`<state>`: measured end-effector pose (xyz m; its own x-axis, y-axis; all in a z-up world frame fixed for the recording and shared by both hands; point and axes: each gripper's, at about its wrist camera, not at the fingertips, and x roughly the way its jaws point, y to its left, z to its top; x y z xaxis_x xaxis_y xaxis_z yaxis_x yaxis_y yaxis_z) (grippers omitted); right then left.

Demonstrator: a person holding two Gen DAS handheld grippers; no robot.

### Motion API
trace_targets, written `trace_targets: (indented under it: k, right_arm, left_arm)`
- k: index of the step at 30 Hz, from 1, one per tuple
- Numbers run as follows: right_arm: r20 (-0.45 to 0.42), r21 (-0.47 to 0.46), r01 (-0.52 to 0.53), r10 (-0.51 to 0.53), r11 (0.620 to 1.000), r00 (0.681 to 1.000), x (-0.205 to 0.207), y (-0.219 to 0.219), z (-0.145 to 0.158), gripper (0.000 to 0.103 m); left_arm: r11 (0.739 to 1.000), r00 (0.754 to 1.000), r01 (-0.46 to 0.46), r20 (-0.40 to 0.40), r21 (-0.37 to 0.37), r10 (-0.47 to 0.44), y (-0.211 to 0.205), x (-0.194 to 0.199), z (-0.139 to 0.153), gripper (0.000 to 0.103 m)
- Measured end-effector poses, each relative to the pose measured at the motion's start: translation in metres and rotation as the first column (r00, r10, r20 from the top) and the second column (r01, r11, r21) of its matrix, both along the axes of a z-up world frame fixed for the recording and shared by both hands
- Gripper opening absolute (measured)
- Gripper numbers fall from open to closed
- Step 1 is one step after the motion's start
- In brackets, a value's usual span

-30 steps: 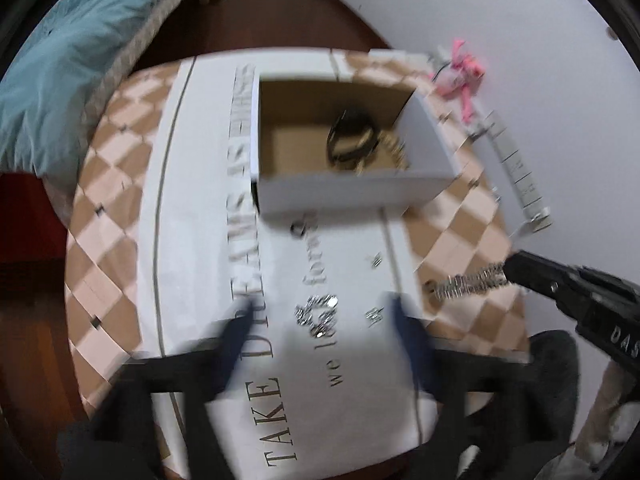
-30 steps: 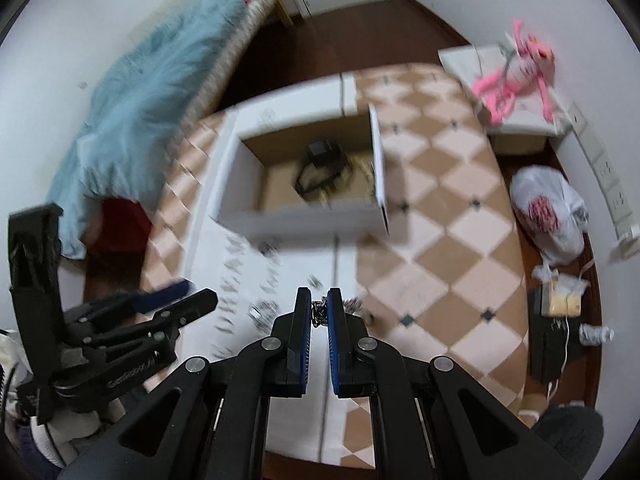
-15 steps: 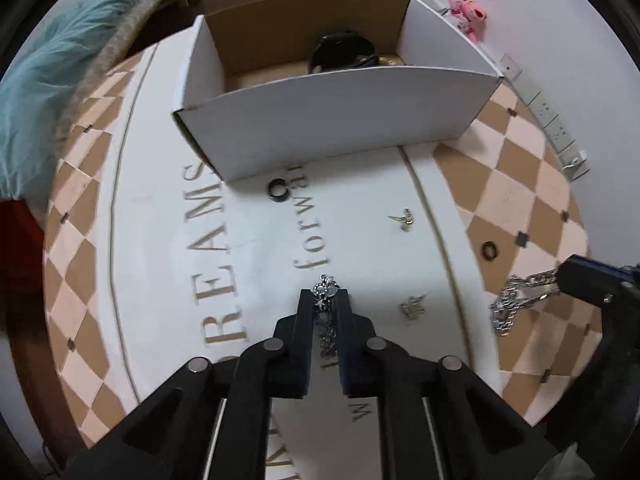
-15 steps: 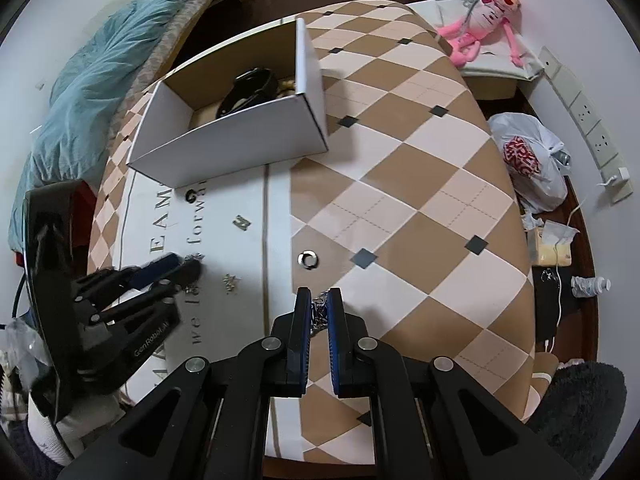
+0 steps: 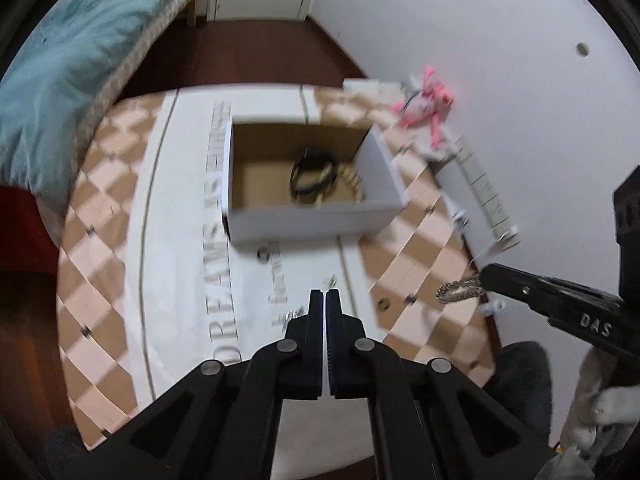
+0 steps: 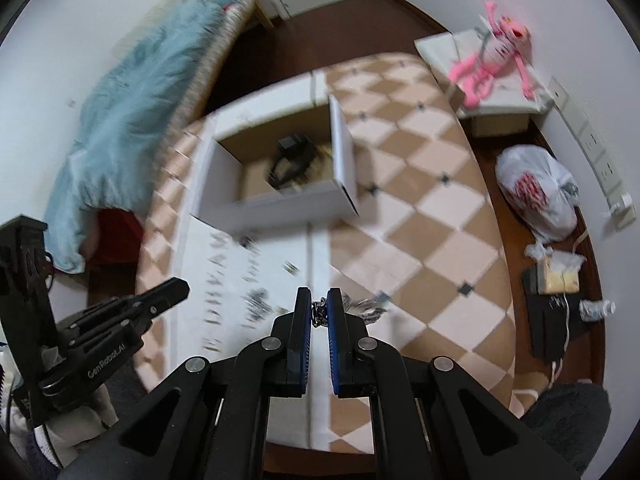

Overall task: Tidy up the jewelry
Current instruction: 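Lift both silver chains off the cloth with both tools, then lower both chains back onto the cloth and open both tools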

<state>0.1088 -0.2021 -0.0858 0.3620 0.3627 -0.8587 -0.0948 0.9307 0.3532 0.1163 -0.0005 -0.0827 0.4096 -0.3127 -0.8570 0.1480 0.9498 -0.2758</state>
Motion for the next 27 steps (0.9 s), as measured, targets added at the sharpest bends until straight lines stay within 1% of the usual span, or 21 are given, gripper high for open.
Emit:
trace_targets:
  k: [1, 3, 5, 6, 7, 8, 10, 12, 13, 14, 16, 17, 18, 19, 21, 23, 25, 26, 27]
  right_arm:
    - [0.025, 0.002, -0.008, 0.008, 1.000, 1.000, 0.004, 0.001, 0.012, 0.008]
    - [0.045, 0.002, -0.022, 0.022, 1.000, 0.999, 0.010, 0.004, 0.024, 0.008]
    - [0.059, -0.010, -0.031, 0.032, 0.999, 0.998, 0.015, 0.008, 0.028, 0.008]
    - [0.052, -0.009, -0.034, 0.035, 0.999, 0.998, 0.016, 0.009, 0.026, 0.008]
    - [0.033, 0.001, -0.042, 0.042, 0.999, 0.999, 0.018, 0.011, 0.018, 0.008]
    - [0.015, 0.010, -0.046, 0.046, 0.999, 0.999, 0.019, 0.011, 0.011, 0.008]
    - [-0.051, 0.019, -0.055, 0.056, 0.998, 0.997, 0.022, 0.014, -0.012, 0.008]
    - [-0.111, 0.003, -0.066, 0.066, 0.998, 0.992, 0.023, 0.016, -0.039, 0.008]
    - [-0.128, -0.015, -0.065, 0.063, 0.998, 0.990, 0.023, 0.016, -0.050, 0.008]
    - [-0.144, -0.028, -0.068, 0.063, 0.997, 0.988, 0.022, 0.015, -0.061, 0.008]
    - [-0.169, -0.049, -0.061, 0.052, 0.997, 0.984, 0.017, 0.013, -0.081, 0.008]
    - [-0.175, -0.055, -0.060, 0.049, 0.997, 0.983, 0.014, 0.011, -0.088, 0.008]
    - [-0.184, -0.055, -0.061, 0.050, 0.997, 0.982, 0.011, 0.009, -0.095, 0.008]
    - [-0.190, -0.052, -0.062, 0.051, 0.997, 0.980, 0.007, 0.008, -0.102, 0.008]
    - [-0.205, -0.043, -0.066, 0.056, 0.997, 0.977, 0.002, 0.006, -0.113, 0.008]
    - [-0.229, -0.035, -0.078, 0.068, 0.996, 0.971, -0.004, 0.005, -0.126, 0.009]
    - [-0.250, -0.035, -0.088, 0.077, 0.995, 0.965, -0.010, 0.005, -0.137, 0.010]
    - [-0.241, -0.026, -0.089, 0.080, 0.996, 0.967, -0.013, 0.004, -0.137, 0.011]
    - [-0.235, -0.024, -0.088, 0.080, 0.996, 0.969, -0.016, 0.003, -0.136, 0.019]
  left_arm:
    - [1.000, 1.000, 0.001, 0.012, -0.004, -0.001, -0.004, 0.004, 0.007, 0.000]
    - [1.000, 1.000, 0.017, 0.019, -0.017, -0.017, -0.004, 0.011, 0.017, 0.000]
    - [0.998, 1.000, -0.022, -0.005, -0.064, 0.022, 0.002, 0.015, 0.013, 0.002]
    - [0.997, 0.999, -0.037, -0.027, -0.068, 0.035, 0.004, 0.016, 0.005, 0.003]
    - [0.997, 0.997, -0.046, -0.057, -0.057, 0.043, 0.004, 0.017, -0.004, 0.003]
    - [0.997, 0.992, -0.064, -0.113, -0.035, 0.060, 0.004, 0.020, -0.020, 0.003]
    - [0.997, 0.978, -0.082, -0.194, -0.010, 0.079, 0.004, 0.020, -0.049, 0.004]
    - [0.996, 0.968, -0.092, -0.234, 0.022, 0.094, 0.003, 0.021, -0.069, 0.005]
    - [0.994, 0.964, -0.093, -0.244, 0.050, 0.103, 0.002, 0.021, -0.080, 0.006]
    - [0.994, 0.965, -0.090, -0.242, 0.067, 0.104, 0.001, 0.020, -0.085, 0.008]
    - [0.988, 0.967, -0.086, -0.228, 0.125, 0.113, -0.003, 0.018, -0.097, 0.034]
    - [0.987, 0.968, -0.084, -0.223, 0.134, 0.113, -0.005, 0.017, -0.099, 0.068]
    - [0.987, 0.970, -0.086, -0.213, 0.138, 0.115, -0.006, 0.015, -0.102, 0.082]
    - [0.985, 0.973, -0.087, -0.198, 0.146, 0.116, -0.006, 0.012, -0.103, 0.082]
    - [0.979, 0.977, -0.093, -0.170, 0.183, 0.125, -0.008, 0.004, -0.105, 0.082]
    - [0.975, 0.980, -0.107, -0.148, 0.195, 0.137, -0.008, -0.005, -0.106, 0.082]
    - [0.962, 0.980, -0.135, -0.111, 0.237, 0.165, -0.009, -0.017, -0.105, 0.082]
    - [0.957, 0.980, -0.147, -0.095, 0.252, 0.176, -0.007, -0.019, -0.107, 0.082]
    - [0.954, 0.980, -0.154, -0.085, 0.257, 0.181, -0.007, -0.023, -0.107, 0.082]
